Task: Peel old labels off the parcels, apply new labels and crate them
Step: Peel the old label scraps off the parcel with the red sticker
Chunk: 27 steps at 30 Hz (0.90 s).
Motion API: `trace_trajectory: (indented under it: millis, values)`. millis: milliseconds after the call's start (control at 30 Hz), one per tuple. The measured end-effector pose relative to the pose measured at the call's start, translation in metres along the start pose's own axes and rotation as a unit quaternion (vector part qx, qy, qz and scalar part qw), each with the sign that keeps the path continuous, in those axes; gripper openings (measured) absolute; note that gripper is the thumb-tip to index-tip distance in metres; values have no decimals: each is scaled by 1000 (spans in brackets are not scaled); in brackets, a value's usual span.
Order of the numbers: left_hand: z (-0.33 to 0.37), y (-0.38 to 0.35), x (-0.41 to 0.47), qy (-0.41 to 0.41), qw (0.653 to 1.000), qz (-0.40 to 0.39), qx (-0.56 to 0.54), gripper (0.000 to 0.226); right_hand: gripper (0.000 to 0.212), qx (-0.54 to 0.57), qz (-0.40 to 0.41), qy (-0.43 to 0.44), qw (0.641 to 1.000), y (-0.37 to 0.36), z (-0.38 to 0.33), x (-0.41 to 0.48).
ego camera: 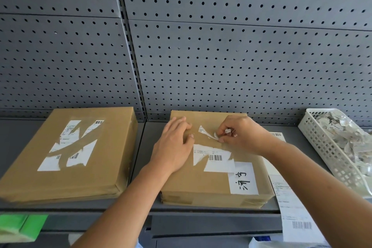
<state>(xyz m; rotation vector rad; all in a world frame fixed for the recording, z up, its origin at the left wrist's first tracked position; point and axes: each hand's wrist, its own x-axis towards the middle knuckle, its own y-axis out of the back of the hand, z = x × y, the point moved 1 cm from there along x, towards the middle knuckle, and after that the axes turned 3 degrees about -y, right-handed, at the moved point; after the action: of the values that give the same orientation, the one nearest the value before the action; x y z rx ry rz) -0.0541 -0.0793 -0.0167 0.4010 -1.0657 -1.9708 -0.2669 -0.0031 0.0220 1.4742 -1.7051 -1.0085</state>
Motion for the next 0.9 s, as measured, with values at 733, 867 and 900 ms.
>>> trace_trajectory:
  millis: [733, 867, 900]
  values:
    - [1, -1, -1, -3, 1000, 2, -1, 38, 5, -28, 8, 49, 998, -3, 4, -1]
    - [1, 0, -1, -2, 1000, 3, -2, 38, 8, -58, 24, 85, 994, -8, 1, 2]
    - [1, 0, -1, -2, 1000, 3, -2, 38, 9, -60, 36, 95, 993, -11, 2, 3]
